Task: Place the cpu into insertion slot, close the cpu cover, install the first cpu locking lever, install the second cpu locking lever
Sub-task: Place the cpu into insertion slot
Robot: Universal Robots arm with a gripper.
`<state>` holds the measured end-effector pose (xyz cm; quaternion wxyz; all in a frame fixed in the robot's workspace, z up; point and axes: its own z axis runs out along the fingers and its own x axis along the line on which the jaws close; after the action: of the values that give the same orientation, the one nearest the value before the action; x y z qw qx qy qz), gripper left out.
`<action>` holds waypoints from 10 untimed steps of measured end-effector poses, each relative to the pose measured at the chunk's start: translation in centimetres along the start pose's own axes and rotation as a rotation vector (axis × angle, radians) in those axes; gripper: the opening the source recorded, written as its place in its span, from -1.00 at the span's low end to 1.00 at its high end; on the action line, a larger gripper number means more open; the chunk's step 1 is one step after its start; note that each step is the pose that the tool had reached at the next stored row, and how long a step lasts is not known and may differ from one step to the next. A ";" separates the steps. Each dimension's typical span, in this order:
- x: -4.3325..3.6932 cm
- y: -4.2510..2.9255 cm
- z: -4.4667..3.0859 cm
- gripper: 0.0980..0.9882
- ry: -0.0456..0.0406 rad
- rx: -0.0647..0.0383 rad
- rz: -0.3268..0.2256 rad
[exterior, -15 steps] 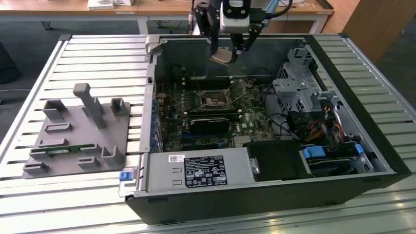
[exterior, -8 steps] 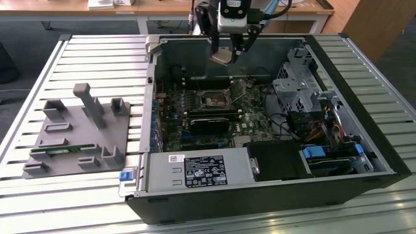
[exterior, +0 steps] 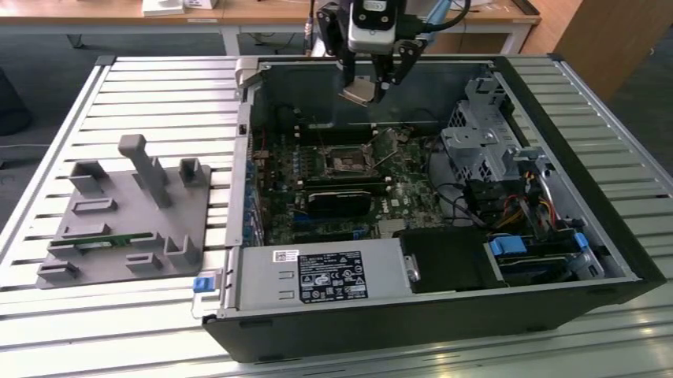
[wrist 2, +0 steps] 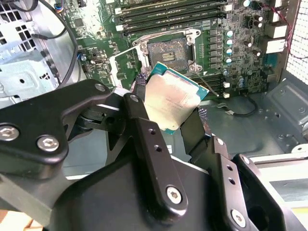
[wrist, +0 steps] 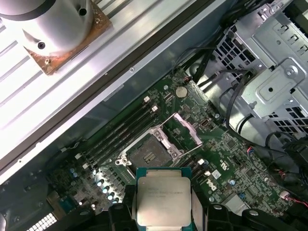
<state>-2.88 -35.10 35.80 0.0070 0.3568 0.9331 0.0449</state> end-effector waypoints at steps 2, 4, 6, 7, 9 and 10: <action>0.00 0.00 0.00 0.00 -0.0009 0.000 0.011; 0.00 0.00 0.01 0.00 -0.0019 0.000 0.022; 0.00 0.00 0.01 0.00 -0.0029 -0.001 0.033; 0.00 0.00 0.01 0.00 -0.0036 -0.001 0.040; 0.00 0.00 0.02 0.00 -0.0051 -0.001 0.053; 0.00 0.00 0.02 0.00 -0.0058 -0.001 0.061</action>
<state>-2.88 -35.10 35.78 0.0084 0.3852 0.9217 0.0444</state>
